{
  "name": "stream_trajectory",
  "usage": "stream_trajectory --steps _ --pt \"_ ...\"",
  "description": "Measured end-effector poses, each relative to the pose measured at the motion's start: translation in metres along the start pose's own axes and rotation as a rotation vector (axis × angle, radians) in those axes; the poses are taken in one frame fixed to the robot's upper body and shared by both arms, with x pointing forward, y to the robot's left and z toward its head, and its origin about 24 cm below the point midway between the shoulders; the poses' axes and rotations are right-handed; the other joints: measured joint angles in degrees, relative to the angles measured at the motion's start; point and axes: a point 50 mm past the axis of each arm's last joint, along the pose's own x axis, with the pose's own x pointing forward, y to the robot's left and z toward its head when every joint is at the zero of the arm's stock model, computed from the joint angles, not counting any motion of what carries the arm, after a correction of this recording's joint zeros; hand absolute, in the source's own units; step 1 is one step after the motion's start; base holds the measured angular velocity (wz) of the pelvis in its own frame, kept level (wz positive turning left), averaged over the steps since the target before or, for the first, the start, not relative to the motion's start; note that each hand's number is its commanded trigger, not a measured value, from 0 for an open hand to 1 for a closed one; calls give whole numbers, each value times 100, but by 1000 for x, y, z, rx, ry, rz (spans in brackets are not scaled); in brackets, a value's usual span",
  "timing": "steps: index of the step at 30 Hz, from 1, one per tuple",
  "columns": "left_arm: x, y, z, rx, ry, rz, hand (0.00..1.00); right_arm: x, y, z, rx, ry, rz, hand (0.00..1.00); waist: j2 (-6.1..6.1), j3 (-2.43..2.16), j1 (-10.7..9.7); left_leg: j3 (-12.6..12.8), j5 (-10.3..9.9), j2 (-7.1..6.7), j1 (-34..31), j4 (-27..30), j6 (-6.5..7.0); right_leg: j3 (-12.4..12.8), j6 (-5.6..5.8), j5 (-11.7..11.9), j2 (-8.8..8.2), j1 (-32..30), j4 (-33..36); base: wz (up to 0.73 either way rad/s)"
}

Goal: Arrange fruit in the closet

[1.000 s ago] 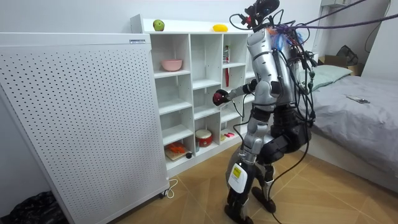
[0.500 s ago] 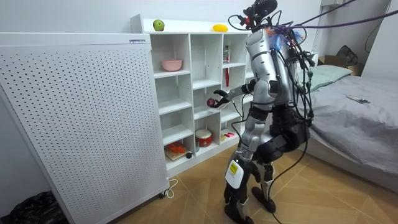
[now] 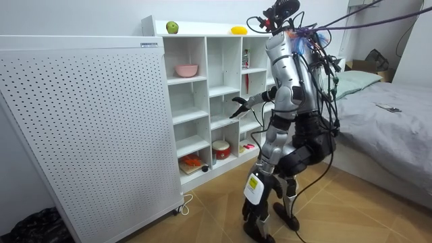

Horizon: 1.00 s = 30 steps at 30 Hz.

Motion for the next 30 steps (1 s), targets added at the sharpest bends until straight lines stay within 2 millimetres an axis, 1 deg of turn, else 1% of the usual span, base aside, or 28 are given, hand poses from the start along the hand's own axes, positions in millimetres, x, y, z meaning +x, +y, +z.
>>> stream_trajectory --steps 4,12,17,18,19,20,21,22,23,24,25,26,27,28,29,30 --pt "-2 -3 -5 -4 9 -10 0 0 0 0 -1 0 6 0 0 0 0 0 -1 0 4 6 2 -2 3 -1 -1 10 2 0" --pt "-3 -4 -7 -3 14 -21 0 0 1 0 0 1 30 0 0 1 -5 -1 -1 2 26 6 1 0 4 -2 0 28 3 0" --pt "-3 -5 -8 -4 19 -45 0 1 -1 0 -8 11 48 0 -3 12 -22 -3 -4 -1 148 -15 5 -11 11 -8 -9 158 -13 0" --pt "-3 -6 -8 -2 22 -52 0 2 -7 1 -16 16 37 0 -5 20 -38 -7 -5 0 235 -33 5 -20 16 -13 -5 250 -32 0" --pt "-3 -7 -10 0 29 -60 0 3 -19 1 -26 20 6 0 -6 34 -46 -8 -5 2 365 -90 5 -44 20 -13 5 399 -98 0" --pt "-4 -7 -12 0 33 -63 0 3 -26 1 -36 21 -10 0 -9 36 -52 -8 -4 4 433 -131 3 -58 25 -10 15 475 -151 0" --pt "-4 -7 -14 -4 40 -64 0 2 -42 1 -56 32 -42 0 -15 45 -57 -49 -21 24 542 -203 -32 -70 25 -10 68 610 -262 -5" --pt "-4 -6 -16 -1 46 -65 0 1 -55 2 -74 39 -67 0 -26 56 -66 -63 -15 47 618 -276 -45 -83 58 9 122 705 -381 -7" --pt "-4 -5 -16 -2 50 -67 0 0 -63 3 -80 41 -83 0 -44 68 -66 -63 -8 54 672 -320 -53 -94 75 22 135 764 -442 -11" --pt "-4 -5 -19 -1 64 -74 0 -3 -83 6 -89 46 -129 0 -51 76 -59 -63 -1 94 794 -384 -45 -115 82 76 194 910 -580 -13" --pt "-3 -5 -23 5 85 -81 0 -7 -104 10 -98 49 -179 0 -74 93 -62 -62 12 100 940 -483 -32 -124 100 121 218 1058 -698 -12" --pt "-3 -5 -25 8 96 -86 0 -10 -113 12 -105 48 -202 0 -82 99 -67 -62 18 98 1011 -542 -37 -132 115 132 226 1134 -759 -9" --pt "-2 -4 -29 9 119 -93 0 -16 -134 16 -132 49 -252 0 -90 112 -83 -65 27 110 1160 -642 -42 -138 112 186 273 1304 -913 -8" --pt "-2 -2 -33 -7 138 -91 0 -24 -154 20 -152 55 -298 0 -93 113 -117 -95 34 124 1285 -726 -52 -140 132 222 335 1461 -1066 -7" --pt "-2 0 -35 -16 147 -87 0 -27 -162 22 -163 58 -317 0 -91 113 -146 -113 36 124 1337 -773 -56 -141 147 241 368 1533 -1148 -8" --pt "-1 2 -38 -22 162 -82 0 -34 -177 25 -178 63 -355 0 -96 116 -174 -124 39 125 1455 -874 -61 -152 161 283 403 1666 -1298 -6"
